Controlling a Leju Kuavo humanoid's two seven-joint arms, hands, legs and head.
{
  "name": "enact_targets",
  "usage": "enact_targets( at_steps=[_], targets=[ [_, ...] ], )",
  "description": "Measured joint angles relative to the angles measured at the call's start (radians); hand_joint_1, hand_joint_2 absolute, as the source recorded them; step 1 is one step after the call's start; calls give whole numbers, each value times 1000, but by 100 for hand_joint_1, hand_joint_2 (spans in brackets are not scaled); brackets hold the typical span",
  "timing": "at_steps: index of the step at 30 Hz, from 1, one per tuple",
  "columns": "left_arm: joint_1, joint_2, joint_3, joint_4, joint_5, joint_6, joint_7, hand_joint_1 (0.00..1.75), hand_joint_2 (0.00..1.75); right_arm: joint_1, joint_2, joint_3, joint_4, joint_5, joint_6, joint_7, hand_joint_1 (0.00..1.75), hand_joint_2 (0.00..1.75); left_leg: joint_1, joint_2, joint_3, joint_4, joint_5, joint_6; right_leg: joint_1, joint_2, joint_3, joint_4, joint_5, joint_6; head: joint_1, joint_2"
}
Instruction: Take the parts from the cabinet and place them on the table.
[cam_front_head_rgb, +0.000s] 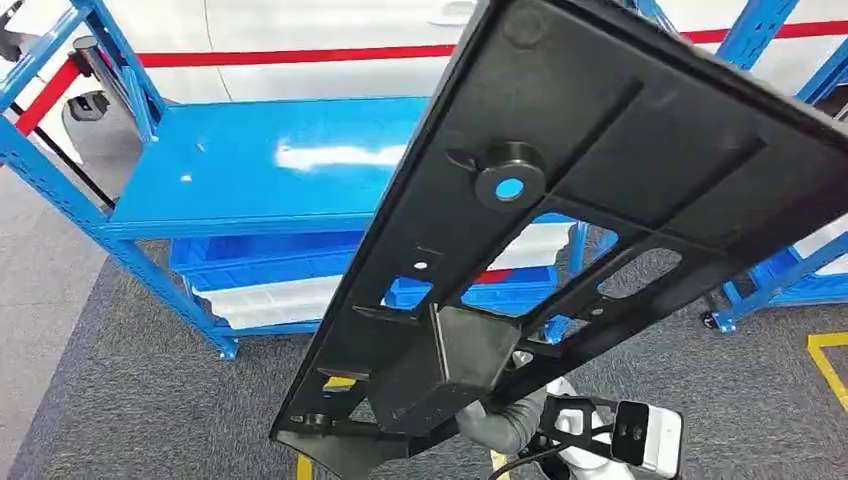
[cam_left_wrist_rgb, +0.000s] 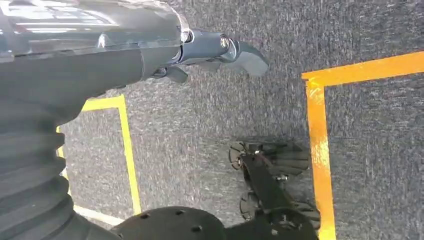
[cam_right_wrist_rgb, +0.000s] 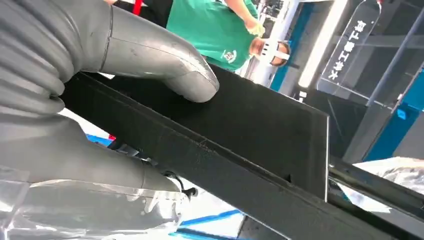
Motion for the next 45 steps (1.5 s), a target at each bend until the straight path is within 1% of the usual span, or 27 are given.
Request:
enact_targets(
  at_steps=[2, 4, 7, 9, 10, 12, 13, 14, 18, 19, 20, 23, 24, 25, 27, 28, 29, 30, 33, 34, 36, 38, 40, 41, 43, 44, 45],
  targets=[
    [-1, 0, 0, 0, -2, 0, 2, 0, 175, 2, 0, -3, -5, -1, 6, 0, 175, 175, -2, 0, -7, -2, -1, 9, -1, 0, -3, 1, 8, 12, 0, 0],
    [0, 0, 0, 0, -2, 2, 3, 0, 175, 7, 0, -11, -18, 6, 14, 0, 175, 175, 5, 4, -10, -13, 13, 31, -4, 3, -10, 15, -6, 23, 0, 0],
    [-1, -1, 1, 0, -2, 6, 8, 0, 175, 17, -1, -26, -35, 10, 38, -1, 175, 175, 0, 5, -27, -13, 25, 46, -5, 7, -94, 209, -131, 28, 0, 0],
    [0, 0, 4, 0, -2, 15, 15, 0, 175, 31, -3, -39, -40, 11, 66, 0, 175, 175, -5, 5, -41, -9, 32, 47, -6, 7, -138, 321, -165, 30, 0, 0],
    [0, 0, 7, 0, -2, 17, 18, 0, 175, 37, -3, -50, -44, 12, 80, 0, 175, 175, -6, 12, -45, -7, 33, 48, -6, 6, -121, 298, -144, 28, 0, 0],
    [1, -1, 13, 0, -2, 19, 18, 0, 175, 38, -2, -63, -53, 16, 97, -1, 175, 175, -9, 16, -47, -3, 35, 47, -5, 1, -33, 148, -70, 19, 0, 0],
    [1, -2, 16, 0, -2, 21, 18, 0, 175, 37, -2, -71, -58, 21, 102, 0, 175, 175, -11, 20, -46, 0, 35, 46, -1, -22, 22, 55, -37, 9, 0, 0],
    [2, -2, 18, 0, -2, 21, 18, 0, 175, 35, 0, -77, -64, 28, 103, -1, 175, 175, -17, 25, -48, 3, 35, 41, 9, -55, 42, 9, -49, 3, 0, 0],
    [1, 0, 19, 0, -14, 14, 18, 0, 175, 31, 1, -87, -93, 62, 72, -1, 175, 175, -18, 52, -49, 2, 40, 20, 9, -19, 27, 5, -31, -11, 0, 0],
    [-1, 4, 19, 0, -15, 14, 19, 0, 175, 30, 1, -87, -103, 69, 62, -1, 175, 175, -15, 46, -55, 11, 30, 12, 0, -16, 28, -3, -21, -18, 0, 0],
    [-1, 3, 19, 0, -17, 11, 19, 0, 175, 27, 0, -87, -112, 73, 58, -1, 175, 175, -14, 28, -66, 43, -3, 6, 0, -8, 23, -4, -17, -23, 0, 0],
    [2, 8, 19, 0, -27, 10, 28, 0, 175, 23, -2, -87, -135, 95, 14, -1, 175, 175, -7, 11, -158, 274, -128, -4, 2, 12, 9, -2, -7, -29, 0, 0],
    [2, 8, 19, 0, -33, 9, 31, 0, 175, 23, -4, -85, -143, 105, -4, -1, 175, 175, -6, 11, -176, 322, -140, -6, 2, 20, 5, 0, -4, -28, 0, 0],
    [2, 10, 19, 0, -37, 7, 34, 0, 175, 23, -8, -81, -153, 114, -25, 0, 175, 175, -5, 11, -171, 319, -128, -6, 2, 29, 2, 1, -3, -26, 0, 0],
    [2, 11, 18, 0, -49, 1, 35, 0, 175, 21, -19, -63, -180, 143, -81, -1, 175, 175, -2, 6, -91, 173, -48, -3, 2, 49, 1, 4, -1, -23, 0, 0],
    [2, 13, 18, 0, -54, -2, 35, 0, 175, 19, -23, -51, -192, 158, -106, -1, 175, 175, -1, -9, -39, 76, -6, 0, 2, 58, 1, 6, 0, -22, 0, 0],
    [2, 15, 18, 0, -56, -5, 35, 0, 175, 18, -28, -36, -205, 171, -131, -1, 175, 175, 1, -61, -8, 9, -6, 7, 1, 64, -2, 8, 1, -18, 0, 0],
    [4, 15, 18, 0, -59, -6, 36, 0, 175, 15, -32, -22, -213, 180, -155, -1, 175, 175, 1, -72, -6, -3, -6, 6, 4, 74, -9, 13, 4, -10, 0, 0],
    [0, 18, 18, 0, -65, -15, 36, 0, 175, 6, -55, 40, -232, 197, -237, 0, 175, 175, -5, -44, -9, -2, 2, 17, -3, 100, -19, 7, 17, 11, 0, 0],
    [1, 18, 18, 0, -66, -16, 36, 0, 175, 0, -64, 61, -237, 199, -258, 0, 175, 175, 8, -31, -7, -15, 11, 28, 2, 99, -23, 13, 13, 15, 0, 0],
    [-1, 18, 18, 0, -65, -16, 36, 0, 175, -14, -79, 90, -241, 201, -274, 0, 175, 175, 5, -10, -11, -19, 17, 40, 3, 34, -57, 84, -46, 22, 0, 0],
    [2, 18, 18, 0, -64, -14, 37, 0, 175, -23, -92, 114, -241, 198, -279, 0, 175, 175, 4, 13, -17, -18, 17, 41, -2, 20, -130, 247, -127, 30, 0, 0],
    [4, 18, 19, 0, -60, -8, 37, 0, 175, -25, -103, 135, -241, 188, -281, 0, 175, 175, 4, 36, -20, -16, 18, 39, -9, 18, -163, 329, -142, 37, 0, 0],
    [4, 17, 19, 0, -55, -4, 37, 0, 175, -27, -107, 142, -241, 187, -281, 0, 175, 175, 4, 46, -20, -14, 18, 38, -10, 14, -140, 292, -115, 39, 0, 0],
    [2, 13, 19, 0, -51, 1, 36, 0, 175, -36, -113, 157, -241, 182, -278, 0, 175, 175, 5, 64, -19, -9, 14, 32, -12, -10, -40, 116, -33, 37, 0, 0],
    [1, 12, 19, 0, -47, 3, 35, 0, 175, -39, -115, 162, -241, 181, -278, 0, 175, 175, 3, 70, -18, -3, 10, 26, -11, -49, 6, 32, -16, 32, 0, 0],
    [2, 12, 20, 0, -47, 3, 35, 0, 175, -42, -116, 164, -241, 180, -277, 0, 175, 175, 2, 73, -19, -4, 10, 24, -6, -65, 10, 22, -31, 29, 0, 0]
  ],
)
